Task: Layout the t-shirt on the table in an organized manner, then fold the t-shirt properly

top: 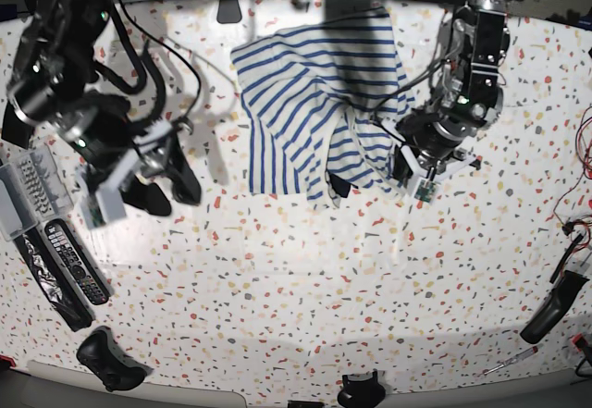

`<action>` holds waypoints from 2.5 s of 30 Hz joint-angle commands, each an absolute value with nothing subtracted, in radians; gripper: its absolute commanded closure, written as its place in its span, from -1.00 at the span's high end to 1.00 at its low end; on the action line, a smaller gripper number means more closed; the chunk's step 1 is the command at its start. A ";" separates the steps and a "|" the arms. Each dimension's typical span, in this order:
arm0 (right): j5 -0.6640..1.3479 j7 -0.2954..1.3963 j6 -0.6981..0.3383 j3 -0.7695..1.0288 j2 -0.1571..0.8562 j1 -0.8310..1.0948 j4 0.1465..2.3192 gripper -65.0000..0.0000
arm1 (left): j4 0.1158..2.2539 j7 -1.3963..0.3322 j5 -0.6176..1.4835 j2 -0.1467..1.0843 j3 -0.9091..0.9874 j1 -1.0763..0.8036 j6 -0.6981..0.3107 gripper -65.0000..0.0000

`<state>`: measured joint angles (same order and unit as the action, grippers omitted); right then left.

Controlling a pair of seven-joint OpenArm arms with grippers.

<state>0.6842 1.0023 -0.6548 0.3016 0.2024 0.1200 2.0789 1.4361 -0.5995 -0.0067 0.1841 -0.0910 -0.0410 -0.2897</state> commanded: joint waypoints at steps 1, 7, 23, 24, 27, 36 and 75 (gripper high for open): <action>0.701 0.972 -0.659 0.266 0.210 0.081 2.075 -0.15 | 1.441 -0.635 -0.032 0.201 -0.087 -0.036 -0.277 -1.00; 0.629 0.976 -0.657 0.069 0.173 -0.076 1.912 -0.15 | 1.441 -0.635 -0.033 0.215 -0.087 -0.036 -0.277 -1.00; 0.546 1.069 -0.592 -0.040 0.011 -0.262 1.704 -0.15 | 1.441 -0.628 -0.033 0.214 -0.087 -0.036 -0.277 -1.00; 0.541 1.062 -0.590 -0.041 0.011 -0.270 1.674 -0.15 | 1.441 -0.626 -0.033 0.214 -0.087 -0.036 -0.277 -1.00; 0.542 1.071 -0.590 -0.056 0.011 -0.307 1.554 -0.15 | 1.441 -0.617 -0.033 0.214 -0.087 -0.036 -0.277 -1.00; 0.579 1.118 -0.606 -0.072 0.012 -0.385 1.449 -0.15 | 1.441 -0.604 -0.033 0.214 -0.087 -0.036 -0.277 -1.00; 0.485 1.105 -0.656 -0.133 -0.024 -0.426 1.200 -0.32 | 1.441 -0.605 -0.033 0.214 -0.087 -0.053 -0.277 -1.00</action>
